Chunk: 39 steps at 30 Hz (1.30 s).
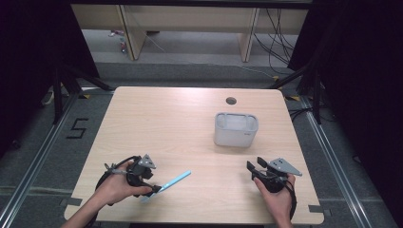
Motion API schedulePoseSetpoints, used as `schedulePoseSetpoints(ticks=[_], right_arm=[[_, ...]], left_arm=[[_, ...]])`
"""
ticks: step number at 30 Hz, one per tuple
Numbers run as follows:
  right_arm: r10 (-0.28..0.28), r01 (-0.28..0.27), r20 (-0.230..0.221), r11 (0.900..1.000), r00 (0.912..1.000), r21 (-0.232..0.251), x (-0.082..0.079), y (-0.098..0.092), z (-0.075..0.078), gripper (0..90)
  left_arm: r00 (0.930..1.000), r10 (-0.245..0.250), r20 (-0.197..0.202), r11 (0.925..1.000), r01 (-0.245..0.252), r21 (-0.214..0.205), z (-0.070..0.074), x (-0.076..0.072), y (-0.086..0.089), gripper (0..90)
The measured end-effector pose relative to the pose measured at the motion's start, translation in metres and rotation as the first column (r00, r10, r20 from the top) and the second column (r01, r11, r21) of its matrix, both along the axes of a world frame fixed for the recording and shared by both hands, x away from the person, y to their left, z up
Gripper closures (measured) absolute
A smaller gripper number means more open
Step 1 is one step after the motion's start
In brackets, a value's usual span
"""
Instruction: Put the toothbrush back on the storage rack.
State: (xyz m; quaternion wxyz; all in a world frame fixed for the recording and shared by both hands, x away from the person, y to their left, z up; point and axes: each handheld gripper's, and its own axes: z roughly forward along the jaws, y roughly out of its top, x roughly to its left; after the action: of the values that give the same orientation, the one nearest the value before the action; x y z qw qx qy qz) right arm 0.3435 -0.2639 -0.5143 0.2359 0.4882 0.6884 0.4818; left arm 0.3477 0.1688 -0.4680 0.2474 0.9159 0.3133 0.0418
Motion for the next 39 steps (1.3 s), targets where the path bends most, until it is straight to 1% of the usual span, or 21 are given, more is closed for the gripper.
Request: schedulePoseSetpoints(ticks=[3,4,5,7,9,11,12,14,15,16,17,18,23,25,26,28,29,35,36,37,39], right_arm=[[0.002,-0.002,0.002,1.0,1.0,-0.003,0.0,0.0,0.0,49.6],[0.004,-0.004,0.002,1.0,1.0,-0.003,0.0,0.0,0.0,49.6],[0.004,-0.004,0.002,1.0,1.0,-0.003,0.0,0.0,0.0,49.6],[0.004,-0.004,-0.001,1.0,1.0,0.003,0.001,0.0,0.0,49.7],[-0.016,0.017,-0.028,0.9996,0.9995,0.021,-0.002,0.003,0.0,49.7],[-0.009,0.009,-0.014,0.9999,0.9999,0.013,-0.001,0.001,0.0,49.7],[-0.001,0.001,0.008,0.9998,1.0,-0.022,0.001,-0.002,0.0,49.7],[-0.001,0.001,0.005,0.9998,1.0,-0.018,0.001,-0.002,0.0,49.7],[-0.005,0.005,-0.02,1.0,0.9998,0.002,-0.001,-0.001,0.001,49.7],[0.003,-0.003,-0.005,0.9998,1.0,-0.021,0.0,-0.002,0.0,49.7],[-0.011,0.011,-0.04,0.9999,0.9991,0.002,-0.002,0.0,0.001,49.7],[-0.008,0.008,-0.03,0.9999,0.9995,0.01,-0.001,0.001,0.0,49.7],[-0.011,0.011,-0.052,0.9999,0.9986,0.009,-0.002,0.0,0.001,49.6],[0.009,-0.009,-0.023,1.0,0.9997,-0.004,0.001,-0.002,0.0,49.6],[0.01,-0.01,-0.025,0.9999,0.9996,-0.003,0.001,-0.002,0.0,49.6],[0.01,-0.01,-0.025,0.9999,0.9996,-0.003,0.001,-0.002,0.0,49.6],[0.008,-0.008,-0.013,1.0,0.9999,-0.005,0.002,-0.002,-0.001,49.6],[0.0,0.0,-0.04,0.9998,0.9992,0.022,0.0,-0.001,0.0,49.5],[0.008,-0.008,-0.014,0.9999,0.9999,-0.01,0.001,-0.003,0.0,49.5],[-0.004,0.004,-0.026,0.9999,0.9997,-0.014,0.0,-0.003,0.001,49.5],[-0.01,0.012,-0.056,0.9996,0.9984,0.024,-0.001,0.0,0.001,49.5]], left_arm=[[0.9993,0.004,-0.036,0.9996,-0.003,0.029,0.001,0.0,-0.007,40.9],[0.998,-0.029,-0.056,0.9955,0.033,0.088,0.002,0.003,-0.01,41.5],[0.998,-0.029,-0.056,0.9955,0.033,0.088,0.002,0.003,-0.01,41.9],[0.9963,-0.03,-0.08,0.9906,0.04,0.131,0.003,0.006,-0.017,43.3],[0.9953,-0.032,-0.091,0.9893,0.045,0.139,0.003,0.007,-0.02,44.6],[0.9916,-0.07,-0.109,0.9839,0.087,0.156,0.002,0.01,-0.028,46.8],[0.9916,-0.07,-0.109,0.9839,0.087,0.156,0.002,0.01,-0.028,47.1],[0.9892,-0.085,-0.119,0.9781,0.106,0.179,0.002,0.012,-0.032,47.6],[0.9862,-0.094,-0.136,0.9715,0.121,0.204,0.001,0.015,-0.037,48.8],[0.9859,-0.091,-0.14,0.97,0.12,0.212,0.0,0.016,-0.039,49.4],[0.9846,-0.088,-0.152,0.9676,0.12,0.222,0.0,0.017,-0.041,50.3],[0.9833,-0.093,-0.156,0.9646,0.128,0.231,0.0,0.018,-0.042,50.9],[0.9811,-0.084,-0.174,0.9633,0.125,0.238,-0.001,0.022,-0.049,54.7],[0.9777,-0.098,-0.186,0.9548,0.145,0.26,-0.002,0.024,-0.054,55.7],[0.9777,-0.098,-0.186,0.9548,0.145,0.26,-0.002,0.024,-0.054,56.5],[0.9749,-0.111,-0.193,0.9469,0.163,0.277,-0.002,0.025,-0.058,56.9],[0.9752,-0.109,-0.193,0.9488,0.16,0.272,-0.003,0.025,-0.06,57.7],[0.9698,-0.128,-0.207,0.9319,0.189,0.309,-0.004,0.028,-0.067,60.9],[0.9675,-0.136,-0.213,0.9265,0.201,0.318,-0.005,0.029,-0.069,62.4],[0.9675,-0.136,-0.213,0.9265,0.201,0.318,-0.005,0.029,-0.069,63.1],[0.9638,-0.148,-0.222,0.92,0.216,0.327,-0.005,0.031,-0.07,64.4]])
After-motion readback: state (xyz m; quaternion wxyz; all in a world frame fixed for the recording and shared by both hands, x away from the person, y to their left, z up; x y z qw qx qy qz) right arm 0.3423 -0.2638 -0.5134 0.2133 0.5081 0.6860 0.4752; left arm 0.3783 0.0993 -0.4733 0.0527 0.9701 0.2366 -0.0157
